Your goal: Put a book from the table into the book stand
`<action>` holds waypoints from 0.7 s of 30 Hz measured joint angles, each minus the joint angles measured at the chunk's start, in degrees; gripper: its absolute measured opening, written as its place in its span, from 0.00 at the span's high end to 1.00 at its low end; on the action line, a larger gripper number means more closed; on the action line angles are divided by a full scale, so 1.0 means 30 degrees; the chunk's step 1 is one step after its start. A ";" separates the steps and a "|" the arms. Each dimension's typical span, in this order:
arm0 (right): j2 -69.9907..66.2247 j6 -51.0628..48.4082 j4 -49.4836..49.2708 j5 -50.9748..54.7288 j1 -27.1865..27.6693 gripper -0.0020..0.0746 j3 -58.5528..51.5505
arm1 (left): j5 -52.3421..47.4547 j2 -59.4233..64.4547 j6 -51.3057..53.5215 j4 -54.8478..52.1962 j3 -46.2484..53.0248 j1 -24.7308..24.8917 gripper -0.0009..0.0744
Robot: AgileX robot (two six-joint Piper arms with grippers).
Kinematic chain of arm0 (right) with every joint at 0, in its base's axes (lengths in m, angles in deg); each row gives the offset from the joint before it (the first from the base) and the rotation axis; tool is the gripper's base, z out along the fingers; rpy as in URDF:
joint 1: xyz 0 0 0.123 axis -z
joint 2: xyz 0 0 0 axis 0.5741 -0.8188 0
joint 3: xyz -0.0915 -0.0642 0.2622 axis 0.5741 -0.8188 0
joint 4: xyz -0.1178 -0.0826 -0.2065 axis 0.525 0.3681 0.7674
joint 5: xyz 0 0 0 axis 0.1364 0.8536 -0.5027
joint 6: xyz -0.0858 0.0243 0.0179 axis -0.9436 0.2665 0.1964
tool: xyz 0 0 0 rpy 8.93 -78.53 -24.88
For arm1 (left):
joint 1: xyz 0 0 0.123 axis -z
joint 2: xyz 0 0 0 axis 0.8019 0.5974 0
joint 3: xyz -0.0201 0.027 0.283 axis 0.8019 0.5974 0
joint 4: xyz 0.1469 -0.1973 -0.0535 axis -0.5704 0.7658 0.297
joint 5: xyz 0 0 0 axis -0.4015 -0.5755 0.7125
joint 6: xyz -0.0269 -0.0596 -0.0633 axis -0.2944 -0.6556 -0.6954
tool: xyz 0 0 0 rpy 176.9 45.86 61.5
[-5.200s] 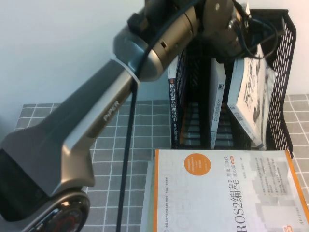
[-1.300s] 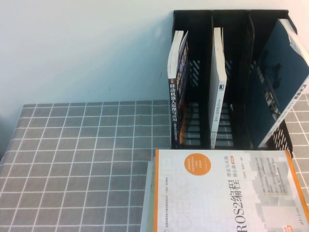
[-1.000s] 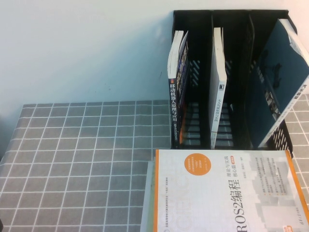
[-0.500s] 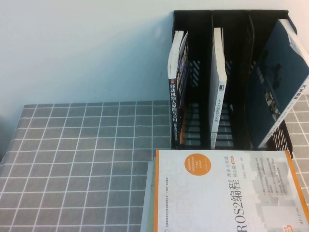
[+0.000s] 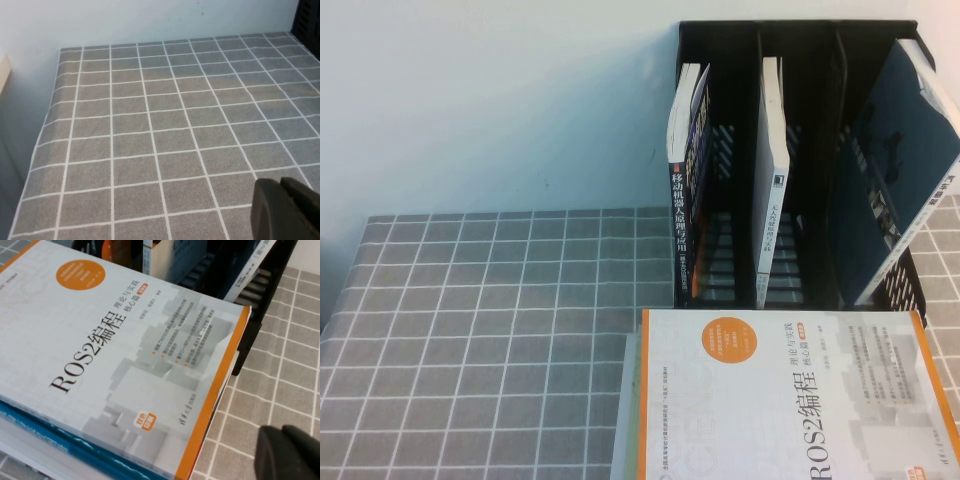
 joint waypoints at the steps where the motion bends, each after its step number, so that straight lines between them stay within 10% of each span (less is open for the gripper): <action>1: 0.0000 0.0000 0.0000 0.0000 0.0000 0.98 0.0000 | 0.0000 0.0000 0.0218 0.0209 0.0000 0.0000 0.99; 21: 0.0000 0.0000 0.0000 0.0000 0.0000 0.98 0.0000 | -0.0074 0.0000 0.0638 0.0495 0.0000 0.0000 0.99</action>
